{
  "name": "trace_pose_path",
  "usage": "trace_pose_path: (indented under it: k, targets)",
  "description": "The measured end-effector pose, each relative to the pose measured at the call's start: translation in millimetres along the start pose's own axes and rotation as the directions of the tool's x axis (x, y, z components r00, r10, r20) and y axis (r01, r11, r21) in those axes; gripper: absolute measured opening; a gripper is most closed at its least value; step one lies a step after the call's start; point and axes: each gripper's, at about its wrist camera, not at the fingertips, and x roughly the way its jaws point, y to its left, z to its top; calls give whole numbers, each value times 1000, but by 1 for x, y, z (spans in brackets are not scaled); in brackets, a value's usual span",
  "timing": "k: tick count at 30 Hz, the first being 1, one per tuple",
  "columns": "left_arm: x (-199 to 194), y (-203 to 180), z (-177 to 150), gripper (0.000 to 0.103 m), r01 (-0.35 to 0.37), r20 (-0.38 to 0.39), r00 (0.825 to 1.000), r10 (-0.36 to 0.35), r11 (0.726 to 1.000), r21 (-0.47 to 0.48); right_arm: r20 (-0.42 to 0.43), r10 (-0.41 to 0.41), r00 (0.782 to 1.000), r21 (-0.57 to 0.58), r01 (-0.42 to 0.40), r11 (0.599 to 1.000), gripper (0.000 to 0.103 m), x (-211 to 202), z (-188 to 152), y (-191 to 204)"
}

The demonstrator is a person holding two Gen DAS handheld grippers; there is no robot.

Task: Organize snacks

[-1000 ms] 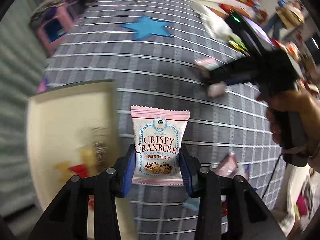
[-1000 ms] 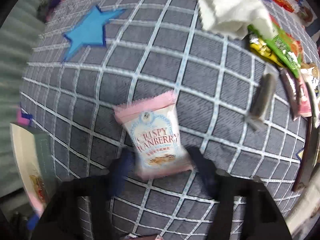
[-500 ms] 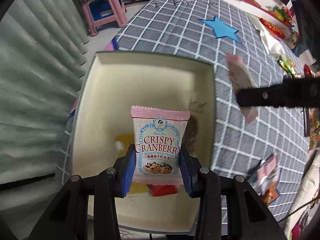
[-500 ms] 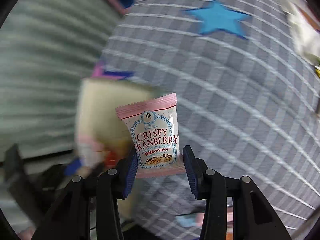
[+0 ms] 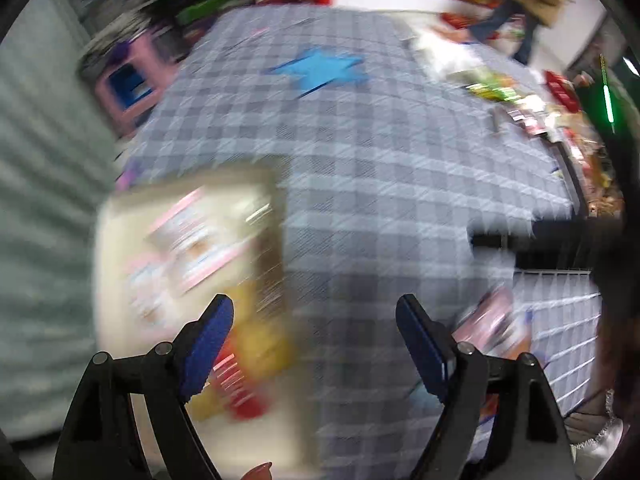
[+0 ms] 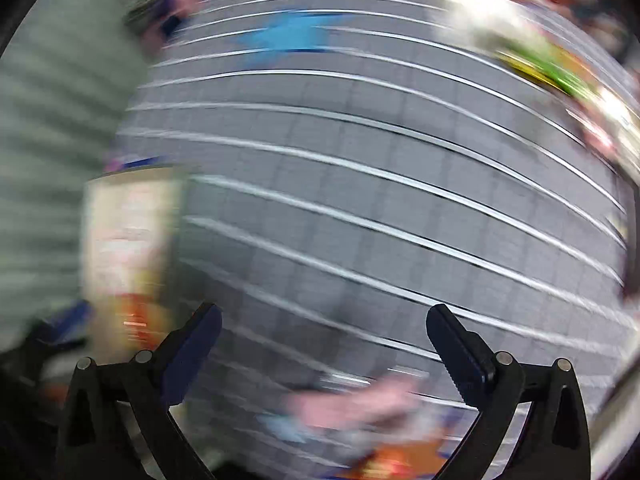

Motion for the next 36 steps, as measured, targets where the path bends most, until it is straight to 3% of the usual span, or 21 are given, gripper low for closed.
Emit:
trace_pose_path:
  k: [2,5,9,12,13,14,15,16,17,22,24,36]
  targets:
    - [16,-27,25,86,5,62,998,-5,1000,1,40,-92,995,60,89,994,103,2,-20,-48]
    - [44,-59,59,86,-28,142,990,25,999,18,102,-158,982,103,147,984,103,1,-43,-99]
    - [96,-76,93,86,-100,193,976,99,995,-6,196,-162,967,131,138,982,103,12,-54,-132]
    - [126,-73,103,88,-150,190,969,155,988,-39,268,-150,952,97,128,987,103,47,-42,-129]
    - [128,-70,103,91,-143,229,962,151,988,-54,329,-161,931,75,144,987,103,47,-46,-126]
    - [127,-69,101,101,-157,275,946,170,985,-68,385,-168,908,58,158,986,103,49,-49,-123]
    - [130,-69,98,103,-197,292,934,208,978,-67,449,-161,879,45,158,986,103,50,-53,-120]
    - [127,-68,94,103,-187,333,921,202,979,-75,488,-157,859,34,161,986,103,54,-54,-115]
    - [127,-67,92,103,-189,336,920,203,979,-76,511,-154,846,31,161,986,103,58,-58,-111]
    - [128,-58,96,103,-159,328,927,182,982,-98,519,-181,835,67,171,983,103,69,-47,-106]
    - [134,-43,97,103,-53,309,947,92,990,-134,520,-176,836,56,172,984,103,68,-45,-111]
    - [130,-43,94,103,-63,309,945,105,988,-142,523,-179,834,60,173,983,103,71,-46,-107]
